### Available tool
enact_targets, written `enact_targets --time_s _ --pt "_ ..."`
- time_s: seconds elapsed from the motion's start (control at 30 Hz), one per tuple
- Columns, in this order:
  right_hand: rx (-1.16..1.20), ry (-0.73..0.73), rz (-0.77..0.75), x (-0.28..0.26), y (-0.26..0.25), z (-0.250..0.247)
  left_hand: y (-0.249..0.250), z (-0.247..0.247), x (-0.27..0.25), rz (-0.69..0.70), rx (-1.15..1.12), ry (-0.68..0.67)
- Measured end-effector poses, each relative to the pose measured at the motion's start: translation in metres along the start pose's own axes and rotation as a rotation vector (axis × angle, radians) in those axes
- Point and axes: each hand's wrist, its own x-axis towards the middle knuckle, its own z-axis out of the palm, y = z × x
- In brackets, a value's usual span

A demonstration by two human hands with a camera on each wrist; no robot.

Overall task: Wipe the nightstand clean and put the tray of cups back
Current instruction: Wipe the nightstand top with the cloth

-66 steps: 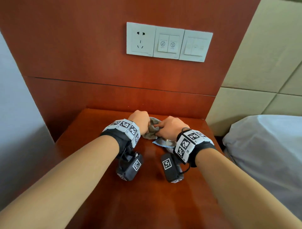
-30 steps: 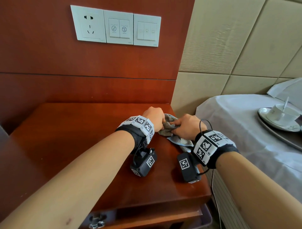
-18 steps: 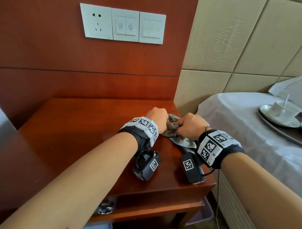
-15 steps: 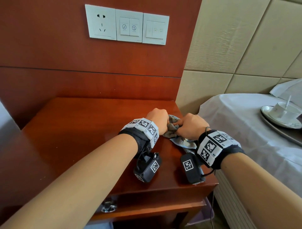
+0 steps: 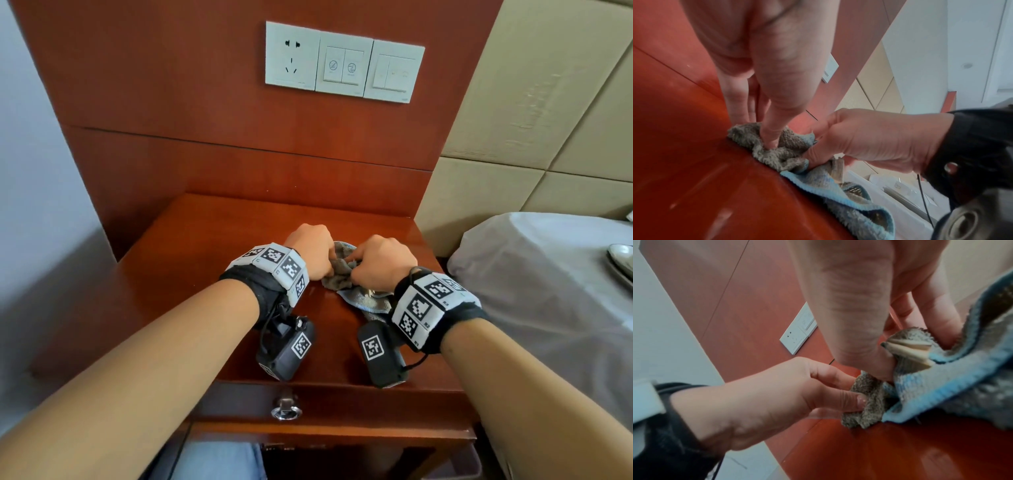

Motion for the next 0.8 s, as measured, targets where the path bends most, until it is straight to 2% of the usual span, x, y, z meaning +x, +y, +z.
enact_targets --time_s 0.2,0.43,0.8 --pt "0.04 -0.016 -0.109 -0.002 -0.063 0.016 -0.056 -0.033 -0.038 -0.068 0.032 0.004" --pt "0.074 -0.051 -0.251 0.001 -0.148 0.038 -0.126 -0.067 -0.085 -0.216 0.017 0.067" --pt "0.046 -0.079 -0.372 -0.006 -0.236 0.053 -0.194 -0.094 -0.127 -0.342 0.023 0.151"
